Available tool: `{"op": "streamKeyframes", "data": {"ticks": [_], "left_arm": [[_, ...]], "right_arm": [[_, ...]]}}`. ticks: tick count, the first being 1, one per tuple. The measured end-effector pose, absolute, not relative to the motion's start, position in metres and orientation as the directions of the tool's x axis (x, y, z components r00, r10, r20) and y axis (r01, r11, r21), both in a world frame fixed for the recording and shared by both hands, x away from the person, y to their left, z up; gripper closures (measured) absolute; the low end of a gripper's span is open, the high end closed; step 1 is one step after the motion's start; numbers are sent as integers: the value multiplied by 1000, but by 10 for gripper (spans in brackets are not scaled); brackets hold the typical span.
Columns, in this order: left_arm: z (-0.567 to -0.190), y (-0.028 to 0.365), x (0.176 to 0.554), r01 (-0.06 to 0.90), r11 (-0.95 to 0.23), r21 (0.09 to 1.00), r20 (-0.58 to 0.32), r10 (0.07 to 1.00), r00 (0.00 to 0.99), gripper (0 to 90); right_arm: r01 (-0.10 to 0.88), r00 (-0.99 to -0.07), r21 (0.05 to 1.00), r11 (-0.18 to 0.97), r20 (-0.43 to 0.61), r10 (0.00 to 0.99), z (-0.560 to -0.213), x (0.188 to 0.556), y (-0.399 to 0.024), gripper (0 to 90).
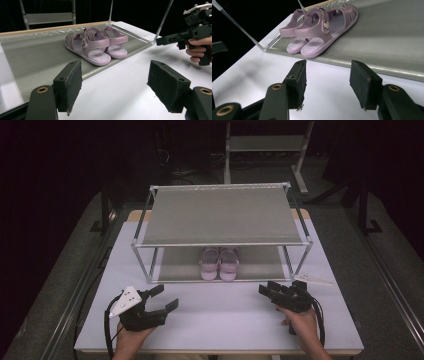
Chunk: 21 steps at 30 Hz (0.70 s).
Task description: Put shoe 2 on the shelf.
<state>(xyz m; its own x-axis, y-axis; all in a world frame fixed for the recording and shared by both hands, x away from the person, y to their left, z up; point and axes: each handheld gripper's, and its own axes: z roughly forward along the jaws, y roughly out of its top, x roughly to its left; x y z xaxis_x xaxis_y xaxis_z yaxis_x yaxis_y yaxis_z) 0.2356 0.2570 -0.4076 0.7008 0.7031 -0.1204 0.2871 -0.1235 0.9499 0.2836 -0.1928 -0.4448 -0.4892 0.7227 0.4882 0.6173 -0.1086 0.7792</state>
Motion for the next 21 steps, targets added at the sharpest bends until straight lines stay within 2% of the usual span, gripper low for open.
{"op": "streamKeyframes", "data": {"ticks": [11,21], "left_arm": [[-409,254,236,289,-127,949,-122,697,707,273],[-409,254,236,288,-128,949,-122,694,710,273]], "right_arm": [[610,-511,786,-99,486,709,-444,270,-208,443],[629,-490,771,-102,494,718,-447,262,-220,402]]}}
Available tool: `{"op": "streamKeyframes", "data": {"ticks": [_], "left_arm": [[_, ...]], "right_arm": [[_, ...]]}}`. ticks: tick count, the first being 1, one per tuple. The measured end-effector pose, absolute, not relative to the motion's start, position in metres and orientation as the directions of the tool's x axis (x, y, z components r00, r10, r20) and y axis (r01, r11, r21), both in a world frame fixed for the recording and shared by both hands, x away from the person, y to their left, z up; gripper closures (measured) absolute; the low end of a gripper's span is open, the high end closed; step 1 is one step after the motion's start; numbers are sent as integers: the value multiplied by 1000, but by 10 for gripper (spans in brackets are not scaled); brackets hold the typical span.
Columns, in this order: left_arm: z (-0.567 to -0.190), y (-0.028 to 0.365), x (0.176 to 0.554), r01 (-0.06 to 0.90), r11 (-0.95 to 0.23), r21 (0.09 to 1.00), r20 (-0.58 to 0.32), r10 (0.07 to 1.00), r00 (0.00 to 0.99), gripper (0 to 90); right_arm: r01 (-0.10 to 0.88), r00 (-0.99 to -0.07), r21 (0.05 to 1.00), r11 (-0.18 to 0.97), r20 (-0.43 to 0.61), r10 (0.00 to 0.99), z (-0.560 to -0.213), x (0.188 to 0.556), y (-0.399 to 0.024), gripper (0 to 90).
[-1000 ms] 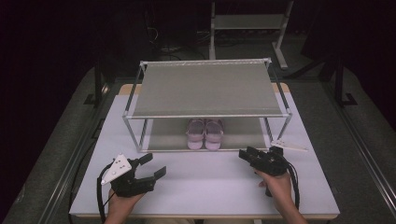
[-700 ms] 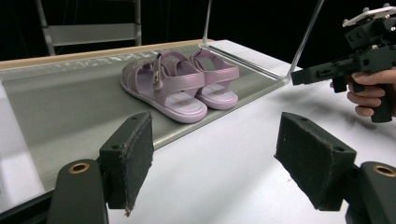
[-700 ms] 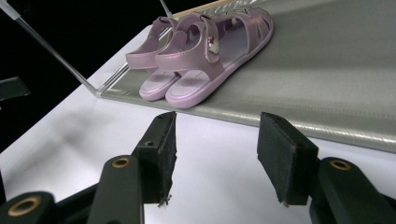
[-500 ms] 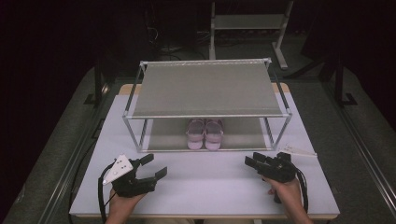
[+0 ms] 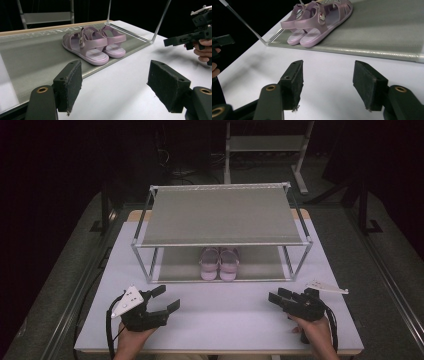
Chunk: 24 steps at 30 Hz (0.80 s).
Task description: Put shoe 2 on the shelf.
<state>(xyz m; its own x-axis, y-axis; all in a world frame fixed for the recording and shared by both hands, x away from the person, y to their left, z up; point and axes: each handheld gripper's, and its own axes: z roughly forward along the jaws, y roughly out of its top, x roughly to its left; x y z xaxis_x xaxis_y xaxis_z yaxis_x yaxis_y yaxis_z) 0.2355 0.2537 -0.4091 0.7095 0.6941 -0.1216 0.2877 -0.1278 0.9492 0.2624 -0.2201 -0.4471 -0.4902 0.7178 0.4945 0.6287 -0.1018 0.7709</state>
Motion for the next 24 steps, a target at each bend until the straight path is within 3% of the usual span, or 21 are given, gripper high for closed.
{"op": "streamKeyframes", "data": {"ticks": [18,24], "left_arm": [[-409,252,235,288,-127,949,-125,688,715,273],[-409,253,235,288,-124,950,-127,688,715,273]], "right_arm": [[628,-489,770,-113,504,712,-447,253,-235,355],[620,-476,774,-130,502,722,-446,249,-240,296]]}}
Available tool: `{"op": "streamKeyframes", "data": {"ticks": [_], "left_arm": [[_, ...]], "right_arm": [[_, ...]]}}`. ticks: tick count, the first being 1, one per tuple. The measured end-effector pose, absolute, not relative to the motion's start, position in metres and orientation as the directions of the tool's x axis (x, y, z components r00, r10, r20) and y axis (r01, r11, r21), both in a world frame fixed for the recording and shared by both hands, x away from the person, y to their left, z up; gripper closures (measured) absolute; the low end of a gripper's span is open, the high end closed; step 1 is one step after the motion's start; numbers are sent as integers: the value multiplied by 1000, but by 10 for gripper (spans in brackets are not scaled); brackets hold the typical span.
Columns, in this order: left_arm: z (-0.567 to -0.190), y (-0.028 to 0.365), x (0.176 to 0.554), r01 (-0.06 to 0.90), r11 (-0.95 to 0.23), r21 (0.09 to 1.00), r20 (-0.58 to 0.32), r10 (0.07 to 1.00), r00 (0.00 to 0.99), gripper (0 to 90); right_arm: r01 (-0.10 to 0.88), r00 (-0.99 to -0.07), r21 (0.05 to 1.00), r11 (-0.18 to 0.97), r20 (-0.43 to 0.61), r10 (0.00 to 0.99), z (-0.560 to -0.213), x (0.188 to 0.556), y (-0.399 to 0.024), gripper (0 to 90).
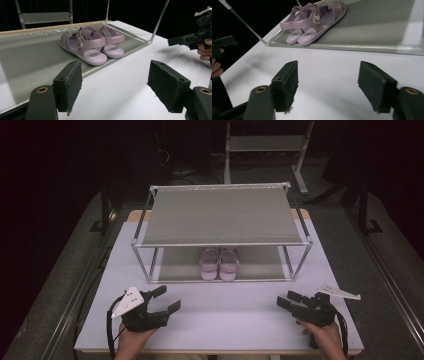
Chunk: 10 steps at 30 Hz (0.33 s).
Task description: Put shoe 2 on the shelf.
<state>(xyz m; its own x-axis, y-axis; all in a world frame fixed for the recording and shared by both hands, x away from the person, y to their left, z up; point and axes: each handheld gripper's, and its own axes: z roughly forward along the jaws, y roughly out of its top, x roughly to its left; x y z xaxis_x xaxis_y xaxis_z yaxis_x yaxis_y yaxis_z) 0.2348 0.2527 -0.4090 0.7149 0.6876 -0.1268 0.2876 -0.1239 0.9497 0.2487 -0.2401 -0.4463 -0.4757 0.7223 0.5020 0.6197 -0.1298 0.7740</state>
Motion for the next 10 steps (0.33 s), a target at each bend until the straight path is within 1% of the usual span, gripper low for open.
{"op": "streamKeyframes", "data": {"ticks": [1,4,8,10], "left_arm": [[-409,252,235,289,-123,949,-128,688,714,273],[-409,251,236,287,-126,950,-125,686,716,272],[-409,249,237,282,-136,950,-116,684,720,272],[-409,249,237,281,-139,949,-114,684,721,271]], "right_arm": [[612,-471,777,-149,510,720,-447,247,-242,292],[604,-473,783,-150,504,722,-448,245,-243,285],[589,-498,793,-155,507,704,-447,240,-242,278],[588,-508,794,-155,511,693,-446,239,-242,261]]}}
